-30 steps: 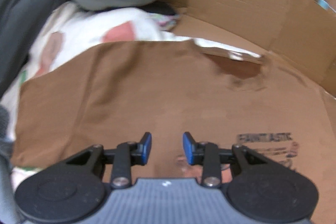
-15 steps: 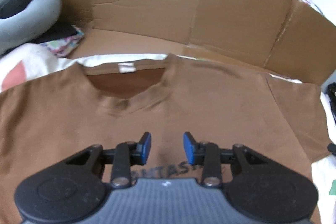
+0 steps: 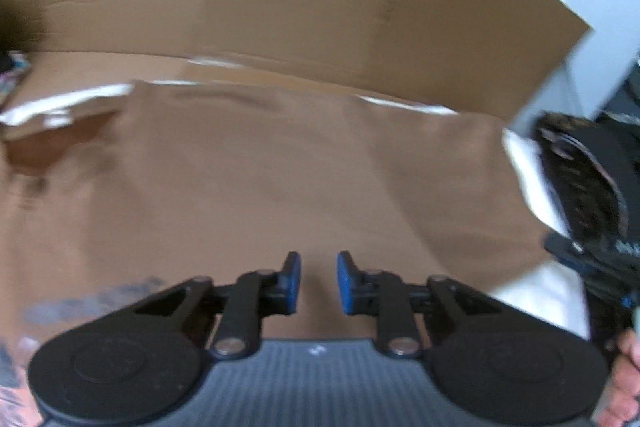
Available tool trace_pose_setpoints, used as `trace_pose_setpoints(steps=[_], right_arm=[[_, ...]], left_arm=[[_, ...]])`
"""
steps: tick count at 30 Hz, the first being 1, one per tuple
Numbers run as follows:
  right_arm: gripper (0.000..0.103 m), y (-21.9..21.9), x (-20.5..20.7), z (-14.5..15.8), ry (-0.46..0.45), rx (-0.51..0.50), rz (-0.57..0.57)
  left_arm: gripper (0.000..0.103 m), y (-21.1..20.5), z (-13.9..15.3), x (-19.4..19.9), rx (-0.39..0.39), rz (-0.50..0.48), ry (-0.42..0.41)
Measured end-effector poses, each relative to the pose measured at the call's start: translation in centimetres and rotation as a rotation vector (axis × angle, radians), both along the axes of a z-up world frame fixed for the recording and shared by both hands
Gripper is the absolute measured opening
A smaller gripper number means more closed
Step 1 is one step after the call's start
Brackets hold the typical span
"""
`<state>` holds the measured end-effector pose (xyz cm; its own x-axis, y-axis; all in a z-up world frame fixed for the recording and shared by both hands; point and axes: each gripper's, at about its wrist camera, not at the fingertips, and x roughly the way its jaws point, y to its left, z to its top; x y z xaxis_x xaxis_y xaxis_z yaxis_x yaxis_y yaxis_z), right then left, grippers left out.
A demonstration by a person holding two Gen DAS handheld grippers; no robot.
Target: Fold clothes
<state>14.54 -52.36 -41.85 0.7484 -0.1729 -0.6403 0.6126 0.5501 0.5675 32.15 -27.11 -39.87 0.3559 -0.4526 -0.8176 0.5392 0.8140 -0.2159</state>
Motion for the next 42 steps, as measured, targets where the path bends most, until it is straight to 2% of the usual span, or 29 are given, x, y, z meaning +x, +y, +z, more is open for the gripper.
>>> trace_pose_setpoints(steps=[2,7,11,15,17,20,29,38,42], right_arm=[[0.005,0.1,-0.1,0.2,-0.028,0.011,0.005],[0.005,0.4,0.5,0.5,-0.07,0.023,0.019],[0.005,0.3,1.6,0.8,-0.083,0.019,0.045],[0.005,0.1,1.1,1.6,-0.097,0.005,0.079],[0.005,1.3,0.6,2.3,-0.107,0.009,0.085],[0.005,-0.1,1.0,3.2,-0.119,0.015,0.096],[0.005,-0.1,2.5,4.0,-0.149,0.01,0.142],[0.005,0.8,4.6,4.8,-0.194,0.056,0.245],[0.005,1.8,5.1,4.9,-0.213,0.101,0.303]], left_arm=[[0.007,-0.8,-0.1,-1.0,-0.025,-0.026,0.029],[0.005,-1.5,-0.2,-2.7,-0.076,-0.044,0.076],[0.003,-1.2,-1.0,-2.5,-0.127,0.011,0.148],[0.003,-1.6,-0.9,-2.7,-0.153,0.018,0.178],[0.003,-1.8,-1.0,-2.7,-0.159,0.021,0.186],[0.003,-2.0,-1.3,-2.6,-0.166,0.034,0.205],[0.003,-2.5,-3.2,-2.2,-0.18,0.074,0.262],[0.0,-2.3,-4.6,-1.9,-0.232,0.133,0.324],[0.0,-1.7,-5.2,-1.9,-0.28,0.18,0.364]])
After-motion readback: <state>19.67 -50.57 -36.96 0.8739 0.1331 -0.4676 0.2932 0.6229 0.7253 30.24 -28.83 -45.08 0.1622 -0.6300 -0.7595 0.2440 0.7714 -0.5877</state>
